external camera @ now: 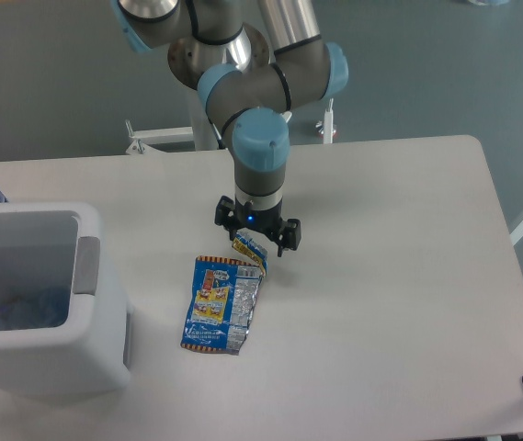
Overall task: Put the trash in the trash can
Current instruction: 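Lower the gripper and pinch the wrapper's crimped edge, then lift the wrapper and carry it over the trash bin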
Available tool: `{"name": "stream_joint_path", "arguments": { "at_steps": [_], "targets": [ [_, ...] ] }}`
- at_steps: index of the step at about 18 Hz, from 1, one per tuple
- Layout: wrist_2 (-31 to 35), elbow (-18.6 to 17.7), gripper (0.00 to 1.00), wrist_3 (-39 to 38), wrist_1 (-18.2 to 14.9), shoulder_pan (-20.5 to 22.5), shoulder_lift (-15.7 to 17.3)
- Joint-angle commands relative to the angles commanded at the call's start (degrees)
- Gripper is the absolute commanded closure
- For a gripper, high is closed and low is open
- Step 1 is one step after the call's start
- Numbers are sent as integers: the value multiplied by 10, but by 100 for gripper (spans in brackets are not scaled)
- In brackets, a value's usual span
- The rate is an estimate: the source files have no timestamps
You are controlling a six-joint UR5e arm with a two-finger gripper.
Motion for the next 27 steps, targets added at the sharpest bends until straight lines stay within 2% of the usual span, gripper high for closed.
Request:
{"name": "stream_joint_path", "arguments": {
  "at_steps": [10, 12, 14, 18, 21, 25, 27],
  "targets": [
    [2, 23, 0, -8, 6, -3, -27],
    [12, 21, 11, -8, 6, -3, -29],
    [20, 22, 28, -9, 7, -3, -34],
    [22, 22, 45, -9, 6, -4, -36],
    [22, 23, 70, -23, 6, -4, -35],
    [21, 23, 95, -26, 7, -4, -33],
    [21, 24, 97, -26, 6, -4, -30]
  ]
}}
